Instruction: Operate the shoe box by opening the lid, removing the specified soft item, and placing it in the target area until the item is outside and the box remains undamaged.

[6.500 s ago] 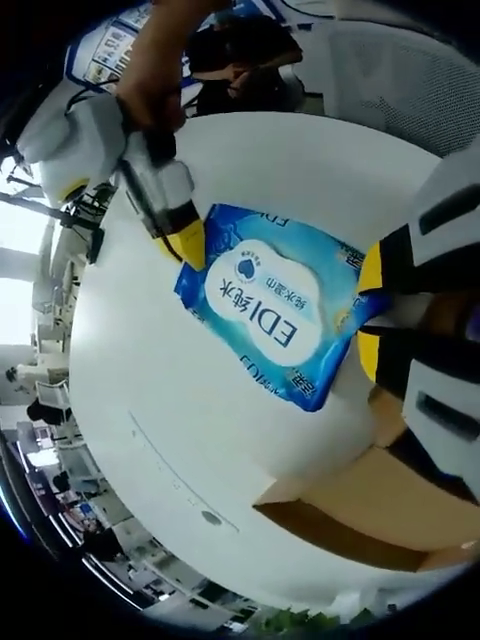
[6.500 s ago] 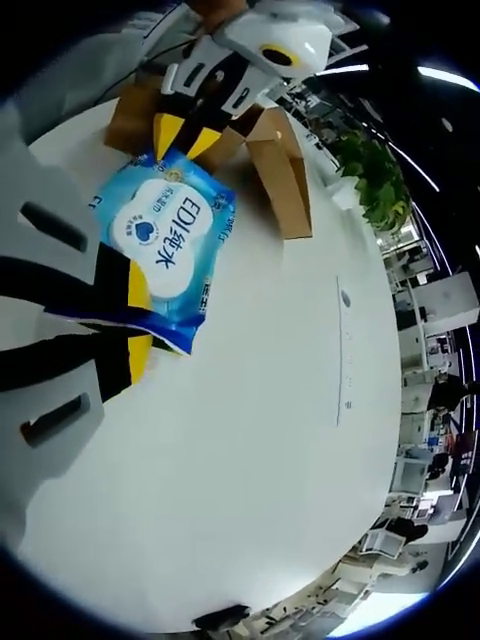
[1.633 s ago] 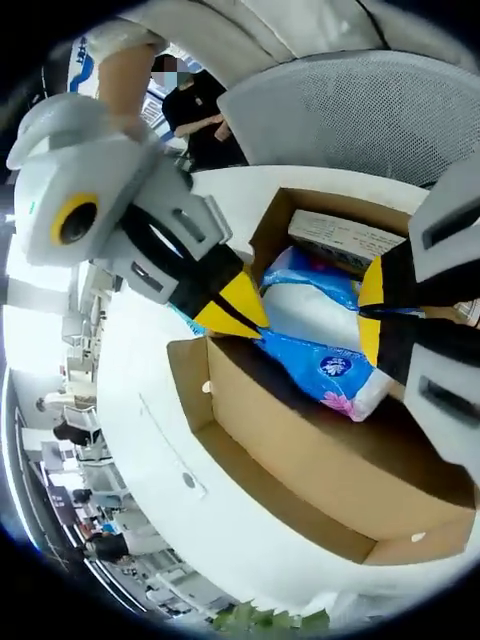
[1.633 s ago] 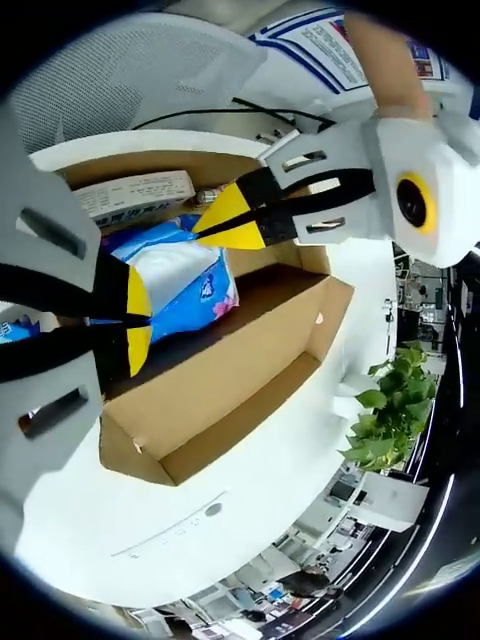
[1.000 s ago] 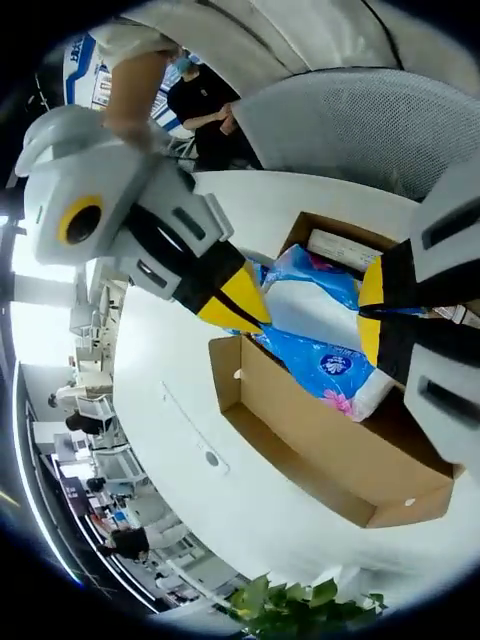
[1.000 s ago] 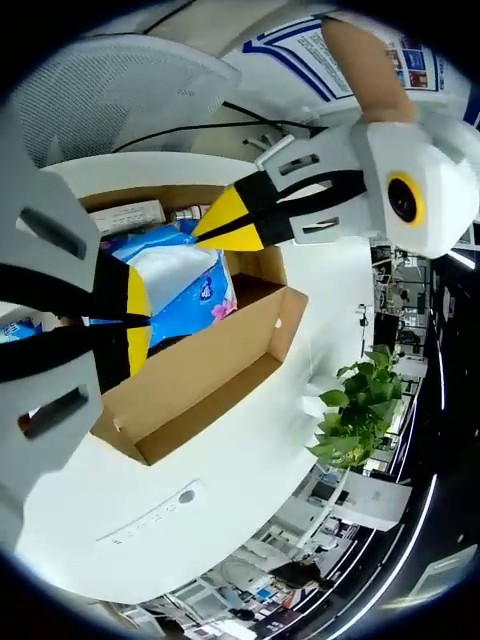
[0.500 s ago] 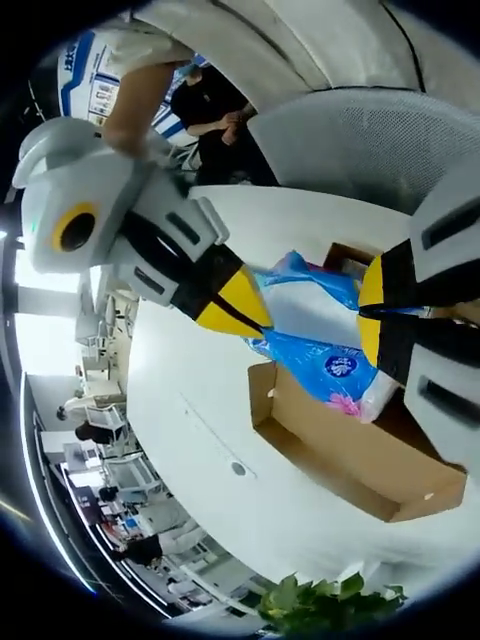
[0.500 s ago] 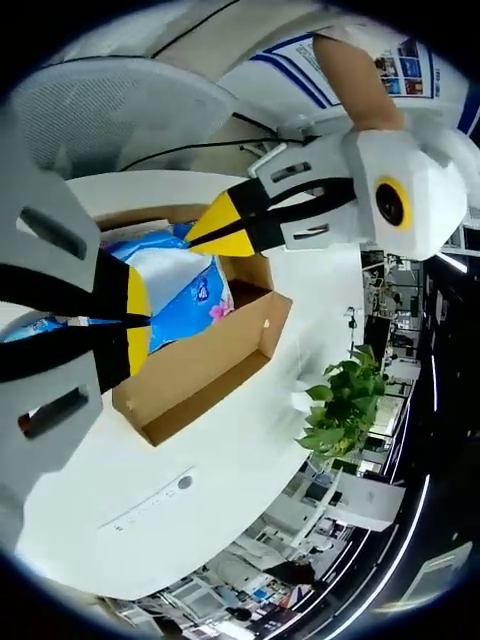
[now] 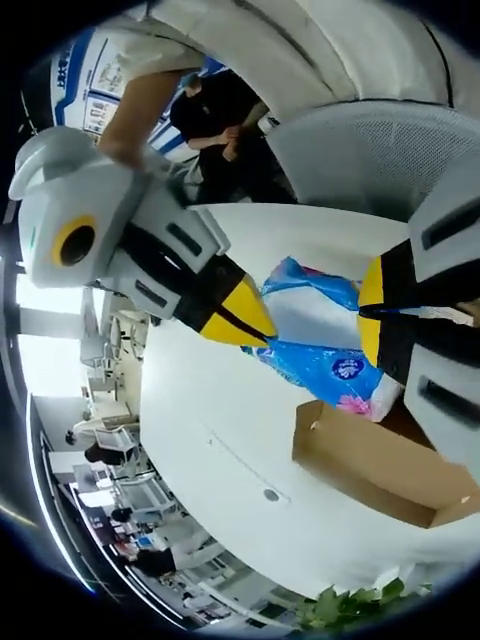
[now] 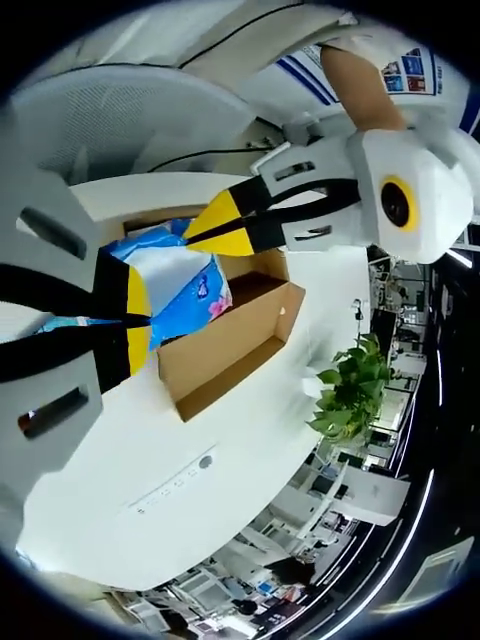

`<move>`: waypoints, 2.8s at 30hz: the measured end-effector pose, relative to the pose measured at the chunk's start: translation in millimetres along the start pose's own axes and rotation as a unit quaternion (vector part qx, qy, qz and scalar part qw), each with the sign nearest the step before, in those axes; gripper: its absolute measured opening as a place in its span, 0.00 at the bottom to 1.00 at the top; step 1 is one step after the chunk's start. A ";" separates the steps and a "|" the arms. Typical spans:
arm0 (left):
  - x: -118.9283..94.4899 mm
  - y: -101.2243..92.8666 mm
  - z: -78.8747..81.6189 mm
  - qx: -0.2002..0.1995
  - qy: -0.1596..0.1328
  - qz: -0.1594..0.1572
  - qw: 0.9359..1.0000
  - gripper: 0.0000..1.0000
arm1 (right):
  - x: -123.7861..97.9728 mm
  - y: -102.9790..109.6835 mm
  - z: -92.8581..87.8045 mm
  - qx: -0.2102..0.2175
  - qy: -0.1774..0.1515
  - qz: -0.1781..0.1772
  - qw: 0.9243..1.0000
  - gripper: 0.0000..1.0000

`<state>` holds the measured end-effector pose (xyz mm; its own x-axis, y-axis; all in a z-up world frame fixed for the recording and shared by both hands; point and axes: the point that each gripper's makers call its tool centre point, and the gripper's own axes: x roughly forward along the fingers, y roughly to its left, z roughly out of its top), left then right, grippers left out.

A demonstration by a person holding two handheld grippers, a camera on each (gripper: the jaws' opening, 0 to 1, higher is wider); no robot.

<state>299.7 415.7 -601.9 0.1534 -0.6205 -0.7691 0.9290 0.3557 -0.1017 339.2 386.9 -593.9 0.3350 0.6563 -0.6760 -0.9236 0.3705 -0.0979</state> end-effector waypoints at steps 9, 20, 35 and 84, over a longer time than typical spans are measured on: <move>23.5 -15.9 30.8 0.031 -0.010 -0.022 0.999 0.00 | -29.4 -16.1 -28.0 0.007 0.013 -0.014 1.000 0.00; 52.6 -29.3 62.1 0.059 -0.018 -0.040 0.997 0.00 | -58.5 -36.0 -60.5 0.016 0.026 -0.026 0.999 0.00; 96.6 -37.8 97.3 0.079 -0.020 -0.065 0.995 0.00 | -84.1 -67.5 -105.8 0.027 0.046 -0.028 0.998 0.00; 238.5 -31.1 154.7 0.096 0.022 -0.136 0.986 0.00 | -93.1 -147.1 -221.8 0.045 0.126 -0.011 0.991 0.00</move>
<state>359.5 148.6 -684.5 -0.1215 -0.6421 -0.7569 0.9810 0.0387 -0.1903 402.7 125.5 -678.6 0.2872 0.4666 -0.8366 -0.8922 0.4482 -0.0563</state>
